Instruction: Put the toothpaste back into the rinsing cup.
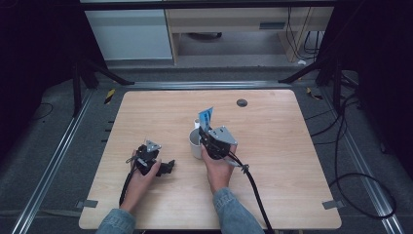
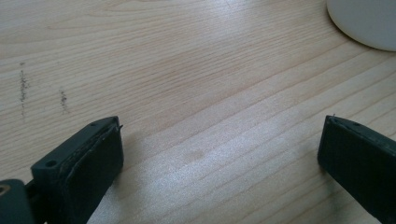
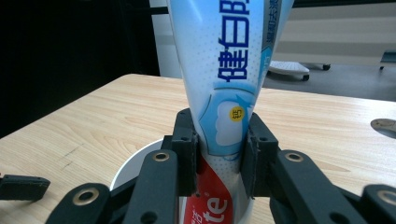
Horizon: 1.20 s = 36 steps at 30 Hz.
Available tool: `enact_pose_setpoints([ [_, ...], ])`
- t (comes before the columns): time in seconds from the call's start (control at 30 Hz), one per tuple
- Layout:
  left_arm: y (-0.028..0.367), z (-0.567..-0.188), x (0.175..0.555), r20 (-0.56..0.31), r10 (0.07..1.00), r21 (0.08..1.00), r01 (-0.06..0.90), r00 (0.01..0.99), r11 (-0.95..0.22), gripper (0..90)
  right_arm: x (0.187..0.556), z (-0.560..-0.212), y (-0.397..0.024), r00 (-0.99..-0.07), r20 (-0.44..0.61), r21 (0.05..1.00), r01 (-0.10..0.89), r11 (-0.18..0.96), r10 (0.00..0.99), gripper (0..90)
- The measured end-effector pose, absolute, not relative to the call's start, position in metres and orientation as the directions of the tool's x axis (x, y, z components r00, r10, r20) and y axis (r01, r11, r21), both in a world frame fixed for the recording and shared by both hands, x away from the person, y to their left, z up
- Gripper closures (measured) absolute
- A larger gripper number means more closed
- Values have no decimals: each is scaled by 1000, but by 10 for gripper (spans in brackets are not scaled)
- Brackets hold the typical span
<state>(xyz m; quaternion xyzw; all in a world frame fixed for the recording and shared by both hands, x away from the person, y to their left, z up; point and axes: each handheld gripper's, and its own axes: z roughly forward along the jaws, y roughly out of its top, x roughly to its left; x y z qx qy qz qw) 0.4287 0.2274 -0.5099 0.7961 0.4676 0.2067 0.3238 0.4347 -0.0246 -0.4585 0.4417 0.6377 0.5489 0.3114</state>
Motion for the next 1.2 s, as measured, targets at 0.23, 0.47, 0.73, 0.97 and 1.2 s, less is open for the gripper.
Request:
enact_pose_setpoints([
  [0.23, 227, -510, 429, 26, 877, 709, 610, 479, -354, 0, 437, -458, -27, -417, 107, 972, 234, -7, 903, 698],
  [0.47, 227, -510, 429, 26, 877, 709, 610, 479, -354, 0, 439, -457, -31, -411, 132, 968, 250, -28, 902, 694],
  [0.73, 227, -510, 429, 26, 877, 709, 610, 479, -354, 0, 439, -456, -34, -412, 146, 966, 257, -39, 899, 688],
  [0.97, 227, -510, 429, 26, 877, 709, 610, 479, -354, 0, 438, -456, -32, -418, 114, 970, 242, -10, 901, 678],
  [1.2, 227, -510, 429, 26, 877, 709, 610, 479, -354, 0, 439, -455, -33, -417, 107, 971, 240, -4, 902, 661],
])
